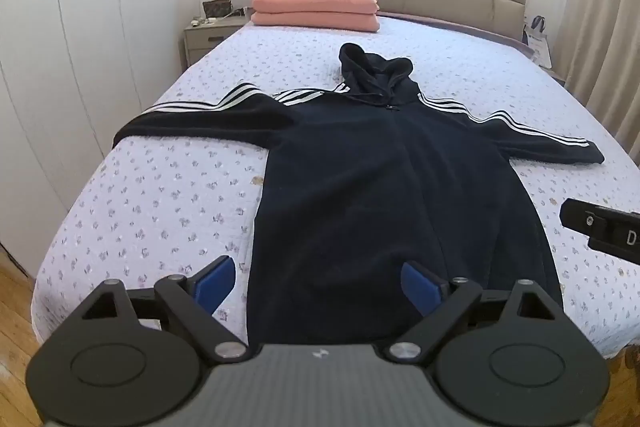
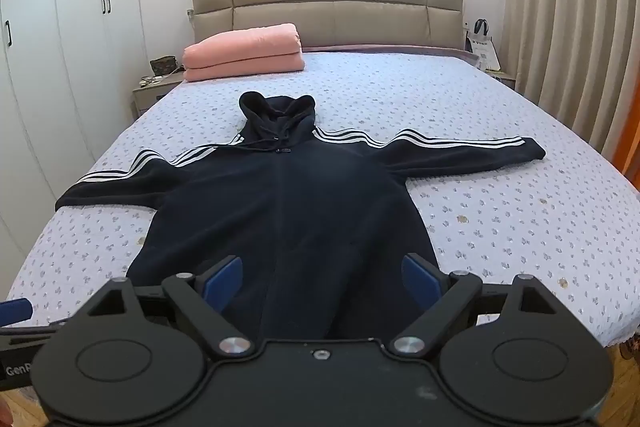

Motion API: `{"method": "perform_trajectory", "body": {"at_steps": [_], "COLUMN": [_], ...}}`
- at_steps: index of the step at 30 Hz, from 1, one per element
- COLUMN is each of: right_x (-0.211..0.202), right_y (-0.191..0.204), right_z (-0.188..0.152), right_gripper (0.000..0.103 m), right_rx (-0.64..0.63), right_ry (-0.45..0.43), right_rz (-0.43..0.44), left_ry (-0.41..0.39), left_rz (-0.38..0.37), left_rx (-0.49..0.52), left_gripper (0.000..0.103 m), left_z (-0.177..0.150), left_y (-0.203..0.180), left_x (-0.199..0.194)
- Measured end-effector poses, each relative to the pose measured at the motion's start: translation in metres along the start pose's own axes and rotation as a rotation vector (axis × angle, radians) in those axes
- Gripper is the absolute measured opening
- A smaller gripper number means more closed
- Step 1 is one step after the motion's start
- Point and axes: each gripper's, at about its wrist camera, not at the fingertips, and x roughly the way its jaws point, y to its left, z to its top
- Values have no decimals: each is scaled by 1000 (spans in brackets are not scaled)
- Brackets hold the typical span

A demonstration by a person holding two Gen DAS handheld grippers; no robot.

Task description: Fold large clothes

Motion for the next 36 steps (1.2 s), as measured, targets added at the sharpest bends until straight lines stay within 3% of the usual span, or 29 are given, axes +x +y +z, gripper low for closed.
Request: {"method": "perform_trajectory", "body": {"at_steps": [22,36], "right_x": [-13,-43], "right_y": [1,4], "right_z": [4,6], "right_gripper": [103,103], "right_rx": [-9,-29], "right_ry": [-14,-66], "right_rz": [-4,-33], "left_ry": [-13,-128], "left_rz": [7,5], "left_rx": [-19,-30], "left_gripper": [92,92], "left_z": [2,-4], "left_y": [5,15], "left_x": [-4,-30]}}
